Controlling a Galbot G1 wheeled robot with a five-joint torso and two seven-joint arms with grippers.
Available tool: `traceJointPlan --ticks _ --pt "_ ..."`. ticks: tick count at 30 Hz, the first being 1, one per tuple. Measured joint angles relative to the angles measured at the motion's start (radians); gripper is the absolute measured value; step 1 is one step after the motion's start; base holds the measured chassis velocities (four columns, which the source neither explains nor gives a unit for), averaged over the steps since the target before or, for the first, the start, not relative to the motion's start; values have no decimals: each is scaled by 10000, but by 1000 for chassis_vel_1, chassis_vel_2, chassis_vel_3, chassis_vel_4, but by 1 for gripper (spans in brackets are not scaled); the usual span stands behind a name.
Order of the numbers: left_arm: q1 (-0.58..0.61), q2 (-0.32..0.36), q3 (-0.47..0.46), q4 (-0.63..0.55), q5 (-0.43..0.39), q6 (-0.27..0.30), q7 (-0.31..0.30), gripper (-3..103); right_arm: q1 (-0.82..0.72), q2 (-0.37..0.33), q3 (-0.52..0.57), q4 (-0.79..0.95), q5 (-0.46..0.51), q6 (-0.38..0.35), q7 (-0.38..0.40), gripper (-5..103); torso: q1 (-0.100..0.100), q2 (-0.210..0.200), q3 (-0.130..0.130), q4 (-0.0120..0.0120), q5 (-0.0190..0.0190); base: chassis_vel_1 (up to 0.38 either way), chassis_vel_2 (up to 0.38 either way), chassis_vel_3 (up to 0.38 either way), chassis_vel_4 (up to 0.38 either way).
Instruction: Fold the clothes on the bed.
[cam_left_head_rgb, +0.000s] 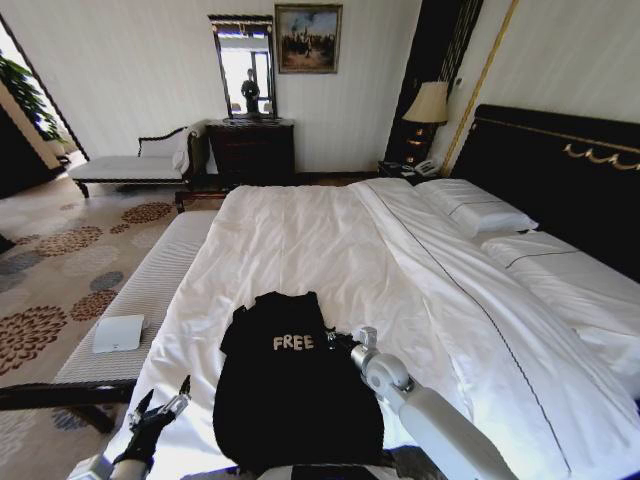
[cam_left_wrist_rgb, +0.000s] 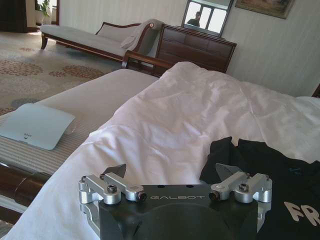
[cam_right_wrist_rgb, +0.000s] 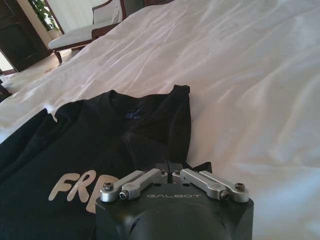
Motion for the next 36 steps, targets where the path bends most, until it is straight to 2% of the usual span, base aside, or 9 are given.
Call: traceJointPlan --ticks 5,7,16,20,23,24,28,30,36 --pt "4 0 -18 -18 -10 -1 3 100 -76 -62 158 247 31 -82 47 1 -1 1 0 0 0 0 0 0 0" --pt "5 0 -19 -18 -12 -3 5 100 -88 -143 232 395 84 -254 163 8 0 0 0 1 1 0 0 0 0" --pt "-43 -5 26 16 -30 -9 5 100 -645 -571 783 1133 393 -707 466 0 0 0 0 -2 0 0 0 0 0" --pt "-73 -3 67 23 -23 -9 5 100 -599 -513 974 1171 1110 -996 933 -3 0 0 0 -1 0 0 0 0 0" --pt "-87 -12 75 21 -14 -10 4 100 -67 -51 1366 1198 3469 -2082 2670 12 0 0 0 0 2 0 0 0 0" --pt "-87 -12 75 21 -14 -10 4 100 -67 -51 1366 1198 3469 -2082 2670 12 0 0 0 0 2 0 0 0 0" --pt "-52 4 46 51 -35 -43 6 100 573 110 1535 860 5047 -3000 3808 33 0 0 0 0 -2 0 0 0 0" --pt "-47 -2 43 58 -37 -49 6 100 650 123 1523 807 5248 -3134 3965 33 0 0 0 0 -1 0 0 0 0" --pt "-41 -35 34 121 -43 -73 15 100 959 450 1189 406 5277 -3543 4330 61 0 0 0 0 0 0 0 0 0"
